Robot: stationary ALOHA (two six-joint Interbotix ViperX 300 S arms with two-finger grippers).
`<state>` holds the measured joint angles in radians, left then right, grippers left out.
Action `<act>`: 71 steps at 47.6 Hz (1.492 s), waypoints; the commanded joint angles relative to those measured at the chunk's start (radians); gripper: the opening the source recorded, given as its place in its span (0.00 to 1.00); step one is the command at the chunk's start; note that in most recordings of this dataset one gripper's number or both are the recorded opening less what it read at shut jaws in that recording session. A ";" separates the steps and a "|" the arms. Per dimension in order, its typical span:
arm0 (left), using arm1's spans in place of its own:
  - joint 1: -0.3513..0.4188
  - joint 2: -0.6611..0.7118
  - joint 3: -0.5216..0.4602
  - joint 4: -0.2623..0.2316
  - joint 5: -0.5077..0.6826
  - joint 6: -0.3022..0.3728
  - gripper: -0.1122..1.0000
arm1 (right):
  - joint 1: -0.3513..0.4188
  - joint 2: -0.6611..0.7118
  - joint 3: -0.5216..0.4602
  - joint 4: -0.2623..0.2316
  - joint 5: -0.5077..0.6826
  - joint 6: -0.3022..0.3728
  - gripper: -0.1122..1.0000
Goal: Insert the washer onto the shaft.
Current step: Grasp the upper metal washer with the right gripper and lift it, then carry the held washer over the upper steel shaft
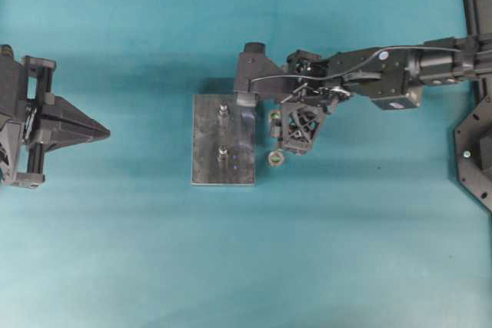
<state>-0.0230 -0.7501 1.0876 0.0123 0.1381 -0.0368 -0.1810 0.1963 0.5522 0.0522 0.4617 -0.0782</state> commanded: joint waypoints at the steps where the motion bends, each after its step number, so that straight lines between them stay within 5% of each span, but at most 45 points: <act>1: 0.002 -0.002 -0.015 0.003 -0.006 -0.002 0.10 | 0.000 -0.014 -0.026 -0.002 0.002 -0.011 0.76; 17: 0.002 -0.002 -0.014 0.003 -0.008 -0.003 0.10 | 0.003 -0.008 -0.015 -0.002 0.034 0.000 0.41; 30: 0.002 -0.002 -0.017 0.003 -0.018 -0.003 0.10 | 0.003 -0.031 -0.044 -0.002 0.072 0.006 0.41; 52: 0.002 -0.002 -0.023 0.003 -0.020 -0.003 0.10 | 0.020 -0.061 -0.284 -0.012 0.337 -0.034 0.41; 71: 0.002 -0.032 -0.021 0.003 -0.020 -0.008 0.10 | 0.048 -0.023 -0.417 -0.015 0.356 -0.055 0.41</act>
<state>-0.0230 -0.7777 1.0861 0.0138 0.1273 -0.0430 -0.1442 0.1856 0.1718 0.0383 0.8176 -0.1150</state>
